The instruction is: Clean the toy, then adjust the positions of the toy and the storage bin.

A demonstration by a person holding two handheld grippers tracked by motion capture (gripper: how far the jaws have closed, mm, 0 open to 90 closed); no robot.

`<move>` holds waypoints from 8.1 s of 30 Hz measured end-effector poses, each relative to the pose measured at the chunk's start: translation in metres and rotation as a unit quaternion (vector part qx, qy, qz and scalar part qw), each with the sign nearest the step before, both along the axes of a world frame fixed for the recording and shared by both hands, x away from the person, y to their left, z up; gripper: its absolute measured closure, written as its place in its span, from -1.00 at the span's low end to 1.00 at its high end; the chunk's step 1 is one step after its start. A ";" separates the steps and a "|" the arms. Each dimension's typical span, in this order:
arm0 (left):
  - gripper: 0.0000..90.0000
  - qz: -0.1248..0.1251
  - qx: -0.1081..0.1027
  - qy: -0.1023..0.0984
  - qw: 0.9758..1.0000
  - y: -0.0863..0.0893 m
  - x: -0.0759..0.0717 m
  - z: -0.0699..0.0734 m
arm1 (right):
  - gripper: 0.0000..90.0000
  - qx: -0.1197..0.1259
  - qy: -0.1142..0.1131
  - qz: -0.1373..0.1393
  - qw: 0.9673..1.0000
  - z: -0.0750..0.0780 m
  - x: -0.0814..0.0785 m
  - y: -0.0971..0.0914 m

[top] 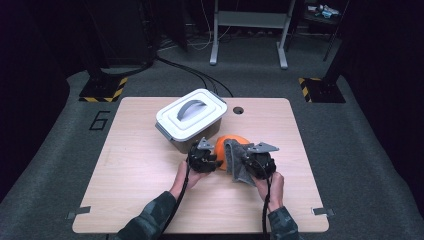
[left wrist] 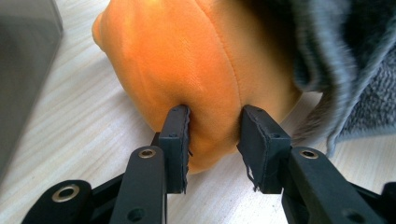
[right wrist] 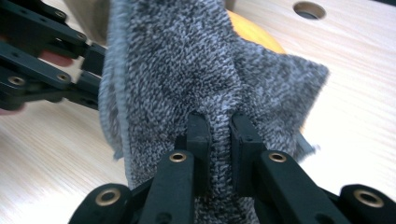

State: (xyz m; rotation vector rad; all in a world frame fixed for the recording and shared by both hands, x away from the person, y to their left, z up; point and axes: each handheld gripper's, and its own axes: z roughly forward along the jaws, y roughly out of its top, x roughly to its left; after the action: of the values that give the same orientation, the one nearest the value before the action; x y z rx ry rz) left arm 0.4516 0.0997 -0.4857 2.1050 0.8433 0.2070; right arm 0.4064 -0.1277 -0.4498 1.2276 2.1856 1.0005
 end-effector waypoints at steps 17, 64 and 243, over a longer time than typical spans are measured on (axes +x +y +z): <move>0.38 -0.006 0.006 -0.001 1.000 -0.001 0.002 -0.001 | 0.79 0.014 -0.018 -0.011 1.000 0.013 -0.008 -0.012; 0.94 0.004 0.031 -0.027 0.999 -0.010 -0.007 -0.009 | 0.79 0.062 -0.034 -0.066 0.995 0.009 -0.007 -0.048; -0.66 0.022 0.020 0.005 1.000 0.047 -0.035 -0.005 | -0.68 0.047 0.059 -0.044 0.996 -0.015 0.003 -0.063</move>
State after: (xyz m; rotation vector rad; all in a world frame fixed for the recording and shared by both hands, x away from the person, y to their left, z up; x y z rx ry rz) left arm 0.4162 0.1464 -0.4909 2.1289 0.8982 0.2381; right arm 0.4093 -0.1909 -0.4651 1.4471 2.1715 1.0300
